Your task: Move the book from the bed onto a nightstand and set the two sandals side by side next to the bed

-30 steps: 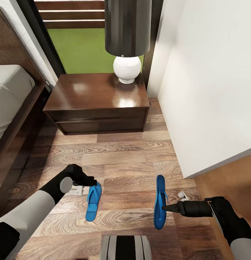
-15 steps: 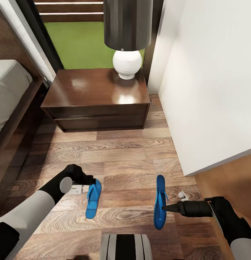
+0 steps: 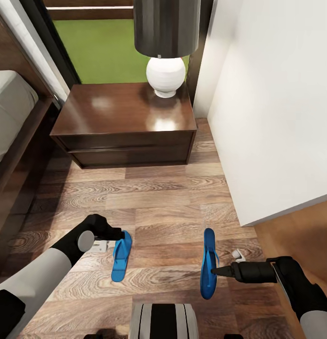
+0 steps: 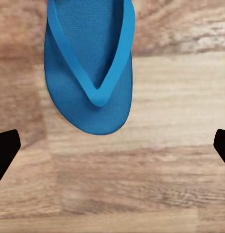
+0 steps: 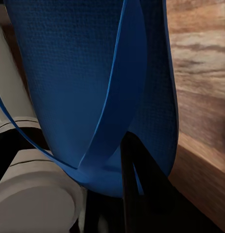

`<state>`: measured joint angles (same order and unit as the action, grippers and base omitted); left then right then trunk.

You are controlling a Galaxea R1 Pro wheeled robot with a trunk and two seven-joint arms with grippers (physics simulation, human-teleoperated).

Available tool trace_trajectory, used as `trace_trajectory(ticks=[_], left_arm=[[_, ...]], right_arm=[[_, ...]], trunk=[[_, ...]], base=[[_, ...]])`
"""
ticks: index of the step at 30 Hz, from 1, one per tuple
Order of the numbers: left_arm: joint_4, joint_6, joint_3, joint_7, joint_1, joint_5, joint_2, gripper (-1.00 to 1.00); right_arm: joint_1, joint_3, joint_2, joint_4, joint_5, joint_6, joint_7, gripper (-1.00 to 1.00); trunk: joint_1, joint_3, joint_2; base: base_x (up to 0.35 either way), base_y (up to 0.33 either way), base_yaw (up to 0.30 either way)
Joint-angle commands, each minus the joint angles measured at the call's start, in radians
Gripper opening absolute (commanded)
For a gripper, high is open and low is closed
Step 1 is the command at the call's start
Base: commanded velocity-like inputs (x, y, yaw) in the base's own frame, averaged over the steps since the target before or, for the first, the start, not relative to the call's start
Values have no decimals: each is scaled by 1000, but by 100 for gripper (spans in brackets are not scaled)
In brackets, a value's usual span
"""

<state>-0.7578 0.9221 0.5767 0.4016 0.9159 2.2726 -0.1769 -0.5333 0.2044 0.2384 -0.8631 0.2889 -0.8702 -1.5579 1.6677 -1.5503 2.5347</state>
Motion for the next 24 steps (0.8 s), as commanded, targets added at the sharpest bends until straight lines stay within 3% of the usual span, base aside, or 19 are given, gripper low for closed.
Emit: trace_trajectory(ticks=[1, 4, 10, 24], left_arm=[[-1, 1, 5, 6, 1, -5, -1, 100], [-1, 1, 5, 6, 0, -5, -1, 100], [-1, 1, 5, 6, 1, -5, -1, 100], [-2, 0, 4, 6, 0, -5, 0, 100]], right_arm=[[-1, 3, -1, -1, 10, -15, -13, -100], [-1, 3, -1, -1, 10, -15, -13, -100], [-1, 3, -1, -2, 10, -15, -13, -100], [-1, 5, 3, -2, 10, -16, -13, -100]], trunk=[[0, -1, 0], [0, -1, 0], [3, -24, 2], [3, -24, 2]], base=[[0, 0, 0], [0, 0, 0], [0, 0, 0], [0, 0, 0]])
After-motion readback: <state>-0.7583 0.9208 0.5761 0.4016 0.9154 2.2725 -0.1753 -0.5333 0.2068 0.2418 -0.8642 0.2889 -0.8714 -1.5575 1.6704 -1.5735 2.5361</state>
